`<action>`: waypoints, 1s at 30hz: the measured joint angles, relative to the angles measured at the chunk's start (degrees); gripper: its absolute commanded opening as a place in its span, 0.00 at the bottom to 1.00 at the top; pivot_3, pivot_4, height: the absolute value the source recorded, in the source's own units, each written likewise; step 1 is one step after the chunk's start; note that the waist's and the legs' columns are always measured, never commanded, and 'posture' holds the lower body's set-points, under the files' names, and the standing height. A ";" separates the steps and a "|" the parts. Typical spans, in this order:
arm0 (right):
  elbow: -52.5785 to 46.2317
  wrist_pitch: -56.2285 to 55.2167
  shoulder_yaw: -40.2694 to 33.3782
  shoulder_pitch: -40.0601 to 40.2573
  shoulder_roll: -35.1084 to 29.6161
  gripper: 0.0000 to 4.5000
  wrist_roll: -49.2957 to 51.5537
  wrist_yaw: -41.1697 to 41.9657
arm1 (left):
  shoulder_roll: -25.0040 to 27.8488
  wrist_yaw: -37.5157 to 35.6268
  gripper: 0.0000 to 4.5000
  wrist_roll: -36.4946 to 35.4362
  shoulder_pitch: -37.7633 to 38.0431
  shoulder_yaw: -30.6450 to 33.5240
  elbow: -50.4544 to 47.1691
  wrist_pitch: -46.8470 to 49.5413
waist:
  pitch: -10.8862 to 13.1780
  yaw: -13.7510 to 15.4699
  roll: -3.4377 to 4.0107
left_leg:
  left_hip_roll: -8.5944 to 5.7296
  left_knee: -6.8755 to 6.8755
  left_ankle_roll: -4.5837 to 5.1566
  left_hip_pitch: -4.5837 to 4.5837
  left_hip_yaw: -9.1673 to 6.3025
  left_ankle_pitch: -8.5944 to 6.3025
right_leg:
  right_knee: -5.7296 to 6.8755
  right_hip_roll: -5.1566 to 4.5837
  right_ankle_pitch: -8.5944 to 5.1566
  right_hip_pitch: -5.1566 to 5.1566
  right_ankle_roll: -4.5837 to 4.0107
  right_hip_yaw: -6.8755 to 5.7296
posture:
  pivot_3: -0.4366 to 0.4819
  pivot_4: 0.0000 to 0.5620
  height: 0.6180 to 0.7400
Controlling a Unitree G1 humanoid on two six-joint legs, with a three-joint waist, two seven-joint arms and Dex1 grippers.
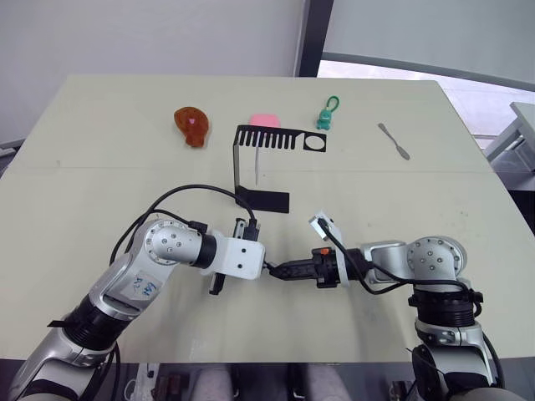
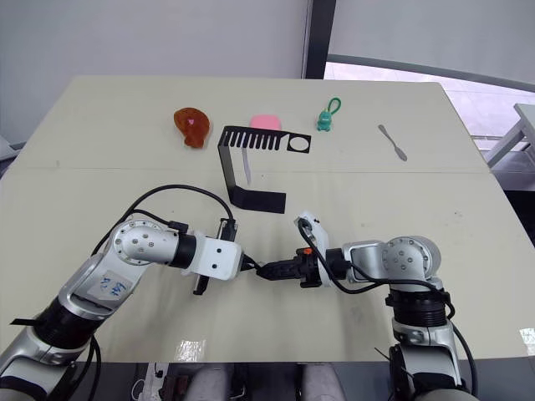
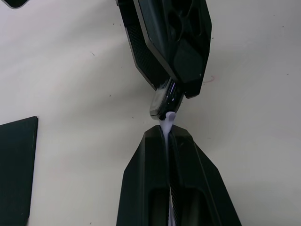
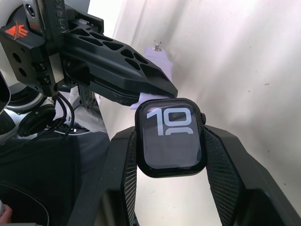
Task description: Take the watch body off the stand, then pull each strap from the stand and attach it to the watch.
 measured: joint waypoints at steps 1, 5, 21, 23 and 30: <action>0.00 0.00 0.00 0.00 0.00 0.35 0.00 0.00 | -0.05 0.00 0.00 0.10 0.00 0.00 0.00 0.02 | 0.00 0.00 0.00 | 0.00 0.00 0.00 0.00 0.00 0.00 | 0.00 0.00 0.00 0.00 0.00 0.00 | 0.48 0.27 1.00; 0.00 -0.04 0.00 0.00 0.00 0.35 0.00 0.00 | -0.25 0.00 0.00 0.52 0.00 -0.03 0.00 0.09 | 0.00 0.01 0.00 | 0.00 0.00 0.00 0.00 0.00 0.00 | 0.00 0.00 0.00 0.00 0.00 0.00 | 0.48 0.27 1.00; -0.84 -0.14 0.16 0.37 -0.10 0.35 0.02 0.00 | -0.43 0.00 0.00 0.75 0.02 -0.19 0.00 0.47 | 0.00 0.00 0.00 | 0.00 0.00 0.00 0.00 0.00 0.00 | 0.01 0.00 0.00 0.00 0.00 0.00 | 0.48 0.27 1.00; -0.85 -0.16 0.16 0.41 -0.10 0.35 0.03 0.00 | -0.49 0.00 0.00 0.75 0.02 -0.21 0.00 0.48 | 0.00 0.00 0.00 | 0.00 0.00 0.00 0.00 0.00 0.00 | 0.01 0.00 0.00 0.00 0.00 0.00 | 0.48 0.27 1.00; -0.86 -0.16 0.16 0.42 -0.13 0.35 0.03 0.00 | -0.04 0.00 0.00 0.73 0.05 -0.20 0.00 0.45 | 0.00 0.00 0.00 | 0.00 0.00 0.00 0.00 0.00 0.00 | 0.01 0.00 0.00 0.00 0.00 0.00 | 0.48 0.27 1.00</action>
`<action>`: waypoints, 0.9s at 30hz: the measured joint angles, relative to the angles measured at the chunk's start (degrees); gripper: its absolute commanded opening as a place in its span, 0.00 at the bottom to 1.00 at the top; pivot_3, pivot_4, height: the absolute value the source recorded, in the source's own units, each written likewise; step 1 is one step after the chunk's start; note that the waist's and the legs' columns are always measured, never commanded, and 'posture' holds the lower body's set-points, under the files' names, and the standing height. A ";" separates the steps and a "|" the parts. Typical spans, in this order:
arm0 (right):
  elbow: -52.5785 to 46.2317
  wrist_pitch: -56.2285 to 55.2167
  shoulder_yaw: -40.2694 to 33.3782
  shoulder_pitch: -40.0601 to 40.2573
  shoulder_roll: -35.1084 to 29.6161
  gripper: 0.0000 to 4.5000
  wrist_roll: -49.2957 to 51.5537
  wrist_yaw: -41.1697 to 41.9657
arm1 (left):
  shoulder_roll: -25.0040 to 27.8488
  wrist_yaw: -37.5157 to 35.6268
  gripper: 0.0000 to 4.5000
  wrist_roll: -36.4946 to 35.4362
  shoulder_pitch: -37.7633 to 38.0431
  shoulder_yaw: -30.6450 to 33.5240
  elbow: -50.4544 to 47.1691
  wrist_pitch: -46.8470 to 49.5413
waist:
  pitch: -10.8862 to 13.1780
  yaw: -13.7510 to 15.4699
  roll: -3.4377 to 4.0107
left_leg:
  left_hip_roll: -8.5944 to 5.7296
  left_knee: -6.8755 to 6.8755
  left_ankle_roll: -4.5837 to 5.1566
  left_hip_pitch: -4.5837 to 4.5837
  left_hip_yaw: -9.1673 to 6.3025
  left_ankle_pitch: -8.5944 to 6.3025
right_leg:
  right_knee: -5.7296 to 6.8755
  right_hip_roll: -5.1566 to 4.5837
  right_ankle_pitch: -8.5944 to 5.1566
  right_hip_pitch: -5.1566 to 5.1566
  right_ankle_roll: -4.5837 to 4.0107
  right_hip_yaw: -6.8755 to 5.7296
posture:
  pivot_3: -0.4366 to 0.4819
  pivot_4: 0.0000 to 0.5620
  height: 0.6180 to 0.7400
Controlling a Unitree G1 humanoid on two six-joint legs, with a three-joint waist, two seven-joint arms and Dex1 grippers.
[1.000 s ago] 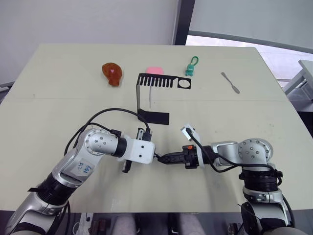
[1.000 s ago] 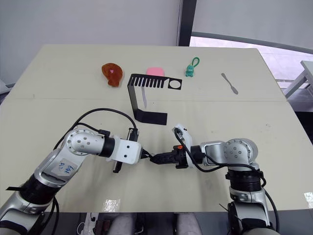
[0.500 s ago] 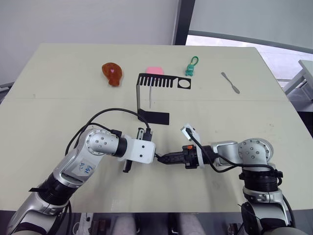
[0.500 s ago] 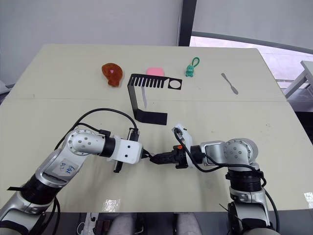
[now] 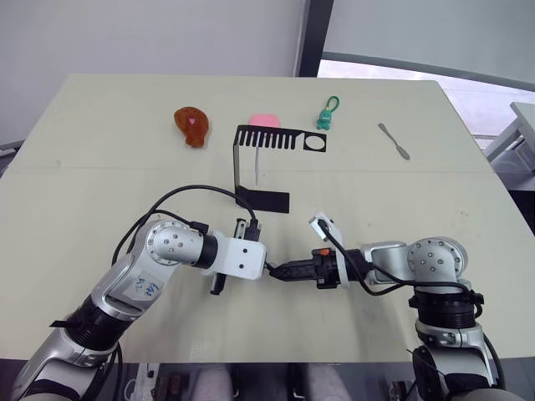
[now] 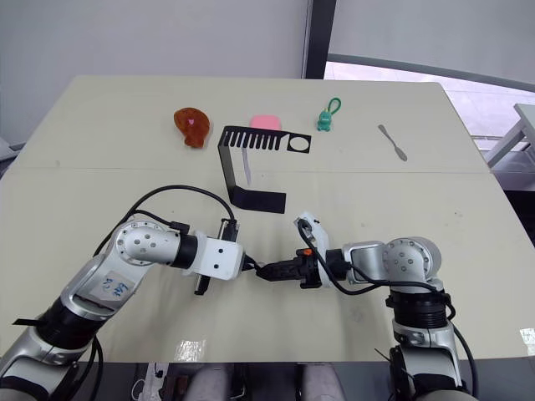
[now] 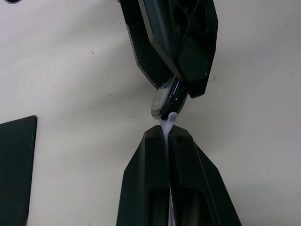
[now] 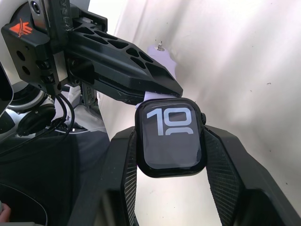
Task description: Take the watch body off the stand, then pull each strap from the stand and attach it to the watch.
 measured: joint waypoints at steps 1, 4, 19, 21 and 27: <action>0.00 0.00 0.02 0.00 0.00 0.35 0.00 0.00 | 0.06 0.00 0.00 -0.01 0.01 0.00 0.00 -0.05 | 0.00 0.00 0.00 | 0.00 0.00 0.00 0.00 0.00 0.00 | 0.00 0.00 0.00 0.00 0.00 0.00 | 0.48 0.27 1.00; 0.00 0.00 0.11 0.00 0.00 0.35 0.00 0.00 | 0.11 0.00 0.00 -0.07 0.09 0.00 -0.01 -0.06 | 0.00 0.00 0.00 | 0.00 0.00 0.00 0.00 0.00 0.00 | 0.00 0.00 0.00 0.00 0.00 0.00 | 0.48 0.27 1.00; 0.00 0.00 0.19 0.00 0.01 0.35 0.00 0.00 | -0.04 0.07 0.00 0.09 0.21 0.00 -0.01 0.00 | 0.00 0.00 0.00 | 0.00 0.01 0.00 0.00 0.00 0.00 | 0.02 0.00 0.00 0.00 0.00 0.00 | 0.48 0.27 1.00; 0.00 0.00 0.19 -0.01 0.01 0.35 0.00 0.00 | -0.11 0.07 0.00 0.12 0.21 0.00 -0.01 0.08 | 0.00 0.00 0.00 | 0.00 0.01 0.00 0.00 0.00 0.00 | 0.02 0.00 0.00 0.00 0.00 0.00 | 0.48 0.27 1.00; 0.00 0.02 0.28 -0.01 0.04 0.35 0.00 0.00 | -0.08 0.06 0.14 -0.14 0.34 0.04 -0.03 0.59 | 0.00 0.00 0.00 | 0.00 0.01 0.00 0.00 0.00 0.00 | 0.02 0.00 0.00 0.00 0.00 0.00 | 0.48 0.27 1.00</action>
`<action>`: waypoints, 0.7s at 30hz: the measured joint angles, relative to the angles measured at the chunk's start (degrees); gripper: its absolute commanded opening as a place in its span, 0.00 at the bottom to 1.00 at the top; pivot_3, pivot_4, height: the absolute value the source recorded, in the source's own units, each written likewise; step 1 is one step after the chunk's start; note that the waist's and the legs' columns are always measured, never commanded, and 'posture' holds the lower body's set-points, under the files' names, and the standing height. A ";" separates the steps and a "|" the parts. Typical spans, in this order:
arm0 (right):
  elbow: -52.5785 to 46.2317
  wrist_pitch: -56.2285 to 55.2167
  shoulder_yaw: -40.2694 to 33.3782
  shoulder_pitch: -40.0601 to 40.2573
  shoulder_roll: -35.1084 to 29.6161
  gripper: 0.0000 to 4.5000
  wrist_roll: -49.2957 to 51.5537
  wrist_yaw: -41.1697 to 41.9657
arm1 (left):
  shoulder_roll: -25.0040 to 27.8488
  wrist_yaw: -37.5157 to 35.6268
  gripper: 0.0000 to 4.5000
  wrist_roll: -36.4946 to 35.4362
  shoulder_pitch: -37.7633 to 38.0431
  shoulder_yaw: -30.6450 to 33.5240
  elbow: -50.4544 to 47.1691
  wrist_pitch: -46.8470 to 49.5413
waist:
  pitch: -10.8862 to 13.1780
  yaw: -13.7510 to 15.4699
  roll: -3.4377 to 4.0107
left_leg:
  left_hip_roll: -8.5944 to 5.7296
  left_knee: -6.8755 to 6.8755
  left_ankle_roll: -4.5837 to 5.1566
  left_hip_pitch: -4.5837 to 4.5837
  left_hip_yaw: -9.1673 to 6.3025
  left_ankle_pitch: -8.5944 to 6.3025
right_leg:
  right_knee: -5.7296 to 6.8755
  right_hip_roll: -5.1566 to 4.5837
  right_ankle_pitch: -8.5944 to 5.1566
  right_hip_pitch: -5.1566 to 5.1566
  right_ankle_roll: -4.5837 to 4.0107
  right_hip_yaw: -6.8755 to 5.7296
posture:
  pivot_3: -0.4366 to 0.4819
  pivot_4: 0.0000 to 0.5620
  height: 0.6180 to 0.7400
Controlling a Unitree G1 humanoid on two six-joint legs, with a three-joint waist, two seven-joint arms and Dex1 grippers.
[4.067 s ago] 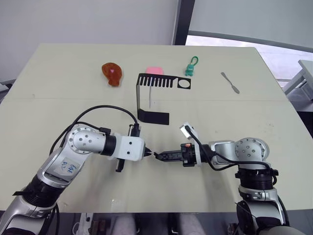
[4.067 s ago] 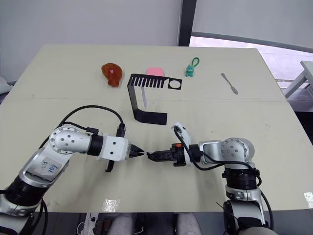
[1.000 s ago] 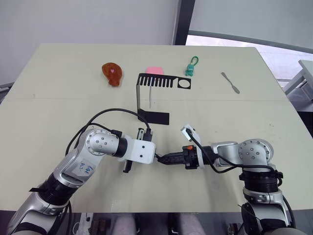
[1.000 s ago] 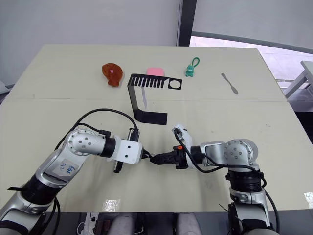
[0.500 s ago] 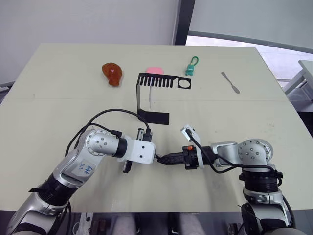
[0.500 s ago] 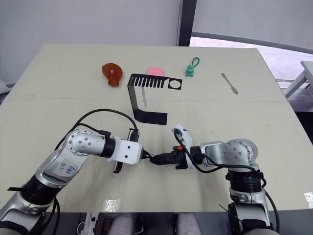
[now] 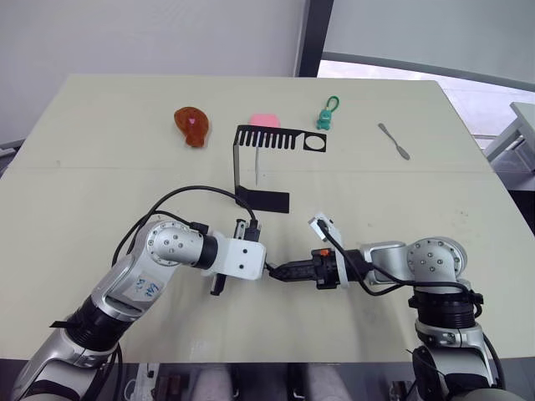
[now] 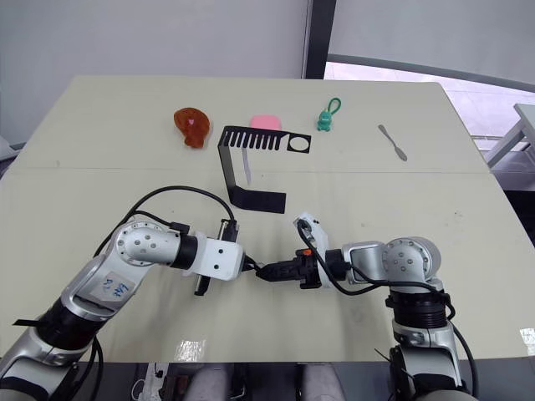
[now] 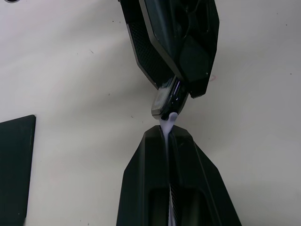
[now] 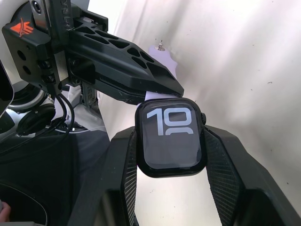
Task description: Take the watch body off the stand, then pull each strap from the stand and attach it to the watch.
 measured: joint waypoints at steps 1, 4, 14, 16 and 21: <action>0.00 0.02 0.28 -0.01 0.27 0.35 0.30 0.01 | -0.14 0.00 0.20 -0.34 0.25 0.14 -0.09 0.39 | 0.00 -0.04 0.00 | 0.00 0.00 0.00 0.00 0.00 0.00 | 0.01 0.00 0.00 0.00 0.00 0.00 | 0.48 0.27 1.00; -0.17 0.14 1.84 0.03 1.07 0.35 1.40 0.05 | 0.95 -0.48 0.51 -2.20 1.93 1.01 -1.54 1.00 | 0.00 -0.20 0.00 | 0.04 -0.01 -0.01 0.00 0.00 0.01 | 0.02 0.02 0.00 -0.01 0.00 0.00 | 0.48 0.27 1.00; -7.85 -7.47 5.31 0.45 -6.14 0.35 -0.44 6.00 | 13.12 -5.65 1.00 -17.35 23.31 31.32 -2.09 -4.18 | 0.12 -0.05 0.17 | 0.02 -0.02 0.05 -0.04 -0.03 -0.04 | -0.04 -0.11 -0.01 -0.06 -0.01 -0.04 | 0.48 0.27 1.00; -11.61 -14.51 8.75 1.05 -8.72 0.35 -3.77 10.55 | 11.71 -6.00 1.00 -22.35 24.66 34.79 -2.32 -4.17 | 0.12 0.08 0.16 | -0.04 -0.03 0.07 -0.04 -0.10 -0.10 | -0.10 -0.16 -0.01 0.00 -0.01 -0.09 | 0.48 0.27 1.00; -17.31 -44.41 19.00 3.01 -17.20 0.35 -23.01 23.90 | 9.22 -6.43 1.00 -29.82 25.36 38.06 -2.11 -5.27 | 0.12 -0.05 0.16 | -0.07 0.00 0.06 -0.02 -0.06 -0.11 | -0.15 -0.11 0.01 0.03 0.02 -0.10 | 0.48 0.27 1.00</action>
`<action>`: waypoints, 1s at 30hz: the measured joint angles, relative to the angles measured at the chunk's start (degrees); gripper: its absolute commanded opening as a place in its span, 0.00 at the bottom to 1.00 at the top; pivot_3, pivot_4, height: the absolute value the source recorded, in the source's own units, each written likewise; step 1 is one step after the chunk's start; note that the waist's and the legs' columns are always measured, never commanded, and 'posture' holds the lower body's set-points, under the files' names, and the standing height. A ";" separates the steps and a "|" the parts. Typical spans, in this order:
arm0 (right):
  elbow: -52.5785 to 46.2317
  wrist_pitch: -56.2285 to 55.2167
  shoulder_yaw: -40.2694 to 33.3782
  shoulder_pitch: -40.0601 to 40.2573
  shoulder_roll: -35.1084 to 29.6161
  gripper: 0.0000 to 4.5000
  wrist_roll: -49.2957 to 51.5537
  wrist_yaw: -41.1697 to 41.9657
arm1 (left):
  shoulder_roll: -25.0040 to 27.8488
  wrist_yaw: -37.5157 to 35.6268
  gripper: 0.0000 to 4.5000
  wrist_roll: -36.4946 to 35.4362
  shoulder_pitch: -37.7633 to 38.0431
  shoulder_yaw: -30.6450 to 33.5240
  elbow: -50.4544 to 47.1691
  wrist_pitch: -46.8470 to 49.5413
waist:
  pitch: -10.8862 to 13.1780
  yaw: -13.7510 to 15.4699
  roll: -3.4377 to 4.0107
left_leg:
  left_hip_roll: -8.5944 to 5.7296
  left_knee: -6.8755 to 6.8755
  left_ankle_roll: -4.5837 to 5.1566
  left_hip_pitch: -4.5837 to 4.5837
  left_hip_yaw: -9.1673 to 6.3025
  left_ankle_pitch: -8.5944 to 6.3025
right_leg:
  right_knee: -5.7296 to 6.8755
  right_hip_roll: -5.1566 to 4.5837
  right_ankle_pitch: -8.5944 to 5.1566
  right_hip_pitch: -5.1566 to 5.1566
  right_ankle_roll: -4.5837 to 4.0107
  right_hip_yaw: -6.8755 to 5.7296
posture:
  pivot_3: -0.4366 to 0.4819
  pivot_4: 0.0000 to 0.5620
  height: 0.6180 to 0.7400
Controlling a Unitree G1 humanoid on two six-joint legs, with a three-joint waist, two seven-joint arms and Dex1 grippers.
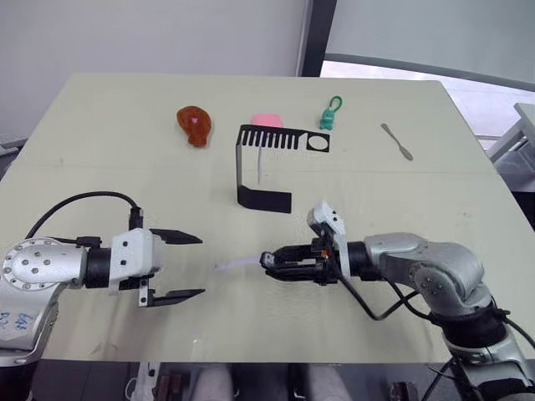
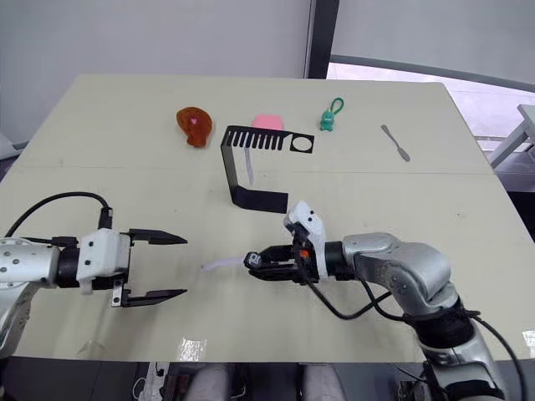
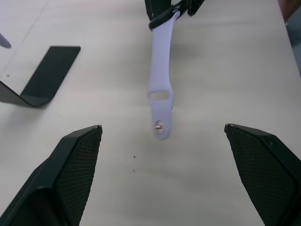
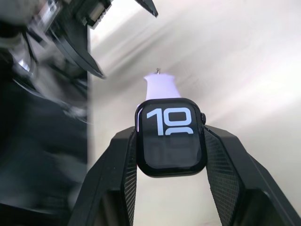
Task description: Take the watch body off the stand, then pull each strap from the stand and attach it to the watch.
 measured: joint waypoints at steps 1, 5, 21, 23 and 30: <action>-0.11 -6.38 1.51 0.47 -1.12 0.35 -3.95 2.32 | -0.15 -0.10 1.00 -0.60 0.09 0.23 0.18 -0.79 | -0.01 0.00 -0.01 | 0.01 0.00 -0.02 0.01 0.00 0.01 | 0.00 0.02 0.00 0.00 0.00 -0.01 | 0.48 0.27 1.00; 2.41 -31.46 4.95 2.18 -2.31 0.35 -18.53 7.50 | -0.26 -0.54 1.00 -1.81 0.29 0.35 2.32 -3.09 | 0.00 -0.35 -0.01 | 0.08 0.02 -0.10 0.07 0.09 0.06 | 0.07 0.11 0.00 -0.01 0.00 0.01 | 0.48 0.27 1.00; 7.58 -36.36 5.26 0.90 2.58 0.35 -26.64 8.92 | -1.26 -0.60 1.00 -5.98 -0.94 -0.13 4.37 -4.17 | 0.00 -0.57 0.00 | 0.17 0.13 -0.13 0.12 0.06 0.10 | 0.22 0.12 0.00 0.04 -0.01 0.03 | 0.48 0.27 1.00; 7.68 -32.91 6.74 -1.70 3.04 0.35 -26.65 9.57 | -1.22 -0.56 1.00 -6.27 -0.92 -0.25 4.35 -3.95 | 0.00 -0.46 0.00 | 0.15 0.15 -0.11 0.11 0.06 0.09 | 0.22 0.10 0.00 0.03 -0.01 0.03 | 0.48 0.27 1.00; 14.44 -23.63 13.06 -7.70 10.82 0.35 -30.00 7.96 | -0.79 0.13 1.00 -6.33 -0.53 -0.14 4.34 -3.81 | -0.01 -0.58 -0.01 | 0.13 0.12 -0.11 0.08 0.05 0.09 | 0.27 0.09 -0.01 -0.01 -0.03 0.02 | 0.48 0.27 1.00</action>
